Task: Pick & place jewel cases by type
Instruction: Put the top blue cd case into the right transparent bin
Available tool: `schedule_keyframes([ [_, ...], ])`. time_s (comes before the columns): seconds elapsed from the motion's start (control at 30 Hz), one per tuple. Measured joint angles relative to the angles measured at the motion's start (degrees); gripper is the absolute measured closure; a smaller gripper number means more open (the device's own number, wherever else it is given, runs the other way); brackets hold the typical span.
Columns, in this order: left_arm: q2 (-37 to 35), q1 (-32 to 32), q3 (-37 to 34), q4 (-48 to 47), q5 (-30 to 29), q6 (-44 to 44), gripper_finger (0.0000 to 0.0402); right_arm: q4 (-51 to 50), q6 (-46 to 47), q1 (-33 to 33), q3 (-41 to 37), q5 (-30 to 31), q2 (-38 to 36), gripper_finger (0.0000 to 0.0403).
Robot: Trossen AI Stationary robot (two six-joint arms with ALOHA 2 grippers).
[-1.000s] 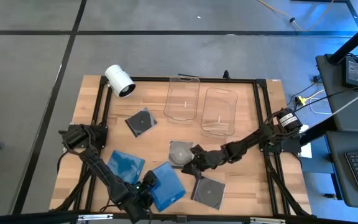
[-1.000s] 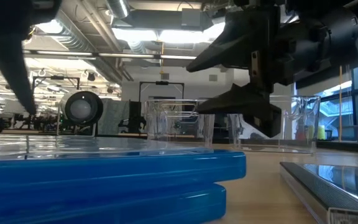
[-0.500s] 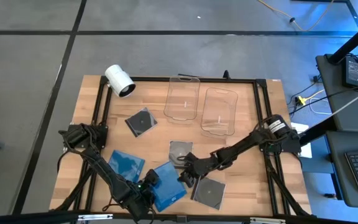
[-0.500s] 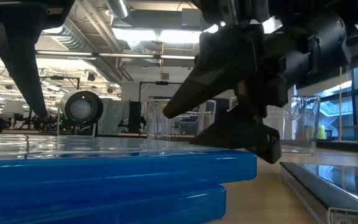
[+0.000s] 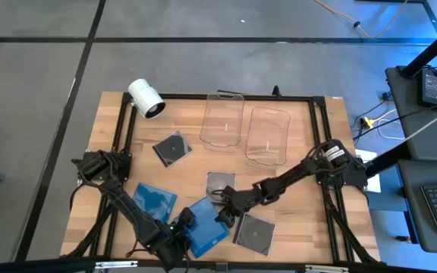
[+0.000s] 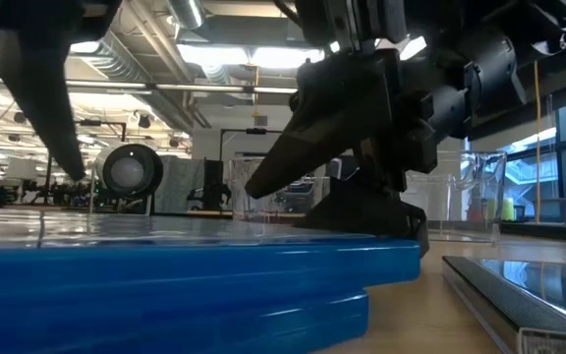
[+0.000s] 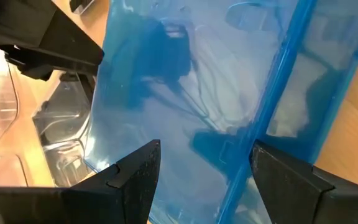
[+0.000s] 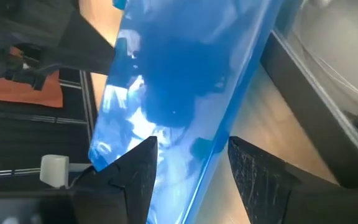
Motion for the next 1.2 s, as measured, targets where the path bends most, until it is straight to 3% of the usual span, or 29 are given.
schedule_keyframes([
  [0.63, -0.02, 1.85, 0.00, -0.29, 1.46, -1.91, 0.0162, 3.34, -4.17, -0.39, -0.07, -2.26, -0.02, 0.0206],
  [1.0, -0.09, 1.58, 0.02, -0.68, -0.22, 2.48, 0.0162, 4.11, -8.63, -0.84, -0.07, -7.46, -0.15, 0.0309],
  [1.2, -0.11, 0.15, 0.07, -0.66, -2.24, 8.40, 0.0162, 6.06, -8.95, -1.22, -0.07, -9.62, -0.15, 0.0330],
])
